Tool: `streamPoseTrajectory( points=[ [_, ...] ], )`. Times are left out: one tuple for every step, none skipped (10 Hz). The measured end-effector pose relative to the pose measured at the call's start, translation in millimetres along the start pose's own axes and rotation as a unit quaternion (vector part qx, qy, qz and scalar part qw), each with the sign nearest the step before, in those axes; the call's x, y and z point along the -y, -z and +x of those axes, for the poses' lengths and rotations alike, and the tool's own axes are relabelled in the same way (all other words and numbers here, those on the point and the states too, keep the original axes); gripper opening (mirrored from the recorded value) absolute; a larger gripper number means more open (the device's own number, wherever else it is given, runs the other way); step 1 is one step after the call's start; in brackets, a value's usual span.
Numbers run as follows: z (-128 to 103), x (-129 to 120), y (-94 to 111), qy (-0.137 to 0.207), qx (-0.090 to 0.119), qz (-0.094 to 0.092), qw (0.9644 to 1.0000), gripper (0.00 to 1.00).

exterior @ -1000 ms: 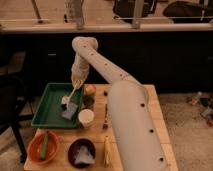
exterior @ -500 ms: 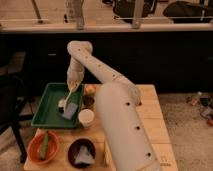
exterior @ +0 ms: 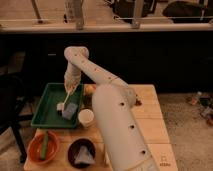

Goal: Place brush in tray

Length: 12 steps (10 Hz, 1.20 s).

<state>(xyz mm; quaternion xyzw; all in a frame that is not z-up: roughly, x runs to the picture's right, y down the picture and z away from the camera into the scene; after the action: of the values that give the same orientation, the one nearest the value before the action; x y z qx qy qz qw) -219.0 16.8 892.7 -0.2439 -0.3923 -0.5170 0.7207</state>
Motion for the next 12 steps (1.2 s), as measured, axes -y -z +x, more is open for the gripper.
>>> streamPoseTrajectory(
  points=[
    [1.3,6.1,-9.7,0.003,0.006,0.004,1.0000,0.00],
    [2.0,8.7,-12.0,0.004,0.008,0.007,0.9999,0.00],
    [2.9,9.8,-14.3,0.004,0.013,0.009,0.9999,0.00],
    [5.2,10.0,-15.3,0.001,0.014,0.014,0.9998,0.00],
    [6.8,9.3,-15.4,-0.002,0.016,0.018,0.9997,0.00],
    [6.6,9.3,-15.3,-0.002,0.016,0.018,0.9997,0.00],
    [6.4,9.9,-15.6,-0.002,0.016,0.018,0.9997,0.04],
    [6.5,10.0,-15.5,-0.002,0.016,0.018,0.9997,0.13],
    [6.8,9.6,-15.3,-0.003,0.016,0.018,0.9997,0.21],
    [6.8,9.7,-15.3,-0.003,0.016,0.018,0.9997,0.31],
    [6.7,9.9,-15.4,-0.003,0.016,0.018,0.9997,0.41],
    [6.7,9.9,-15.5,-0.003,0.016,0.018,0.9997,0.51]
  ],
)
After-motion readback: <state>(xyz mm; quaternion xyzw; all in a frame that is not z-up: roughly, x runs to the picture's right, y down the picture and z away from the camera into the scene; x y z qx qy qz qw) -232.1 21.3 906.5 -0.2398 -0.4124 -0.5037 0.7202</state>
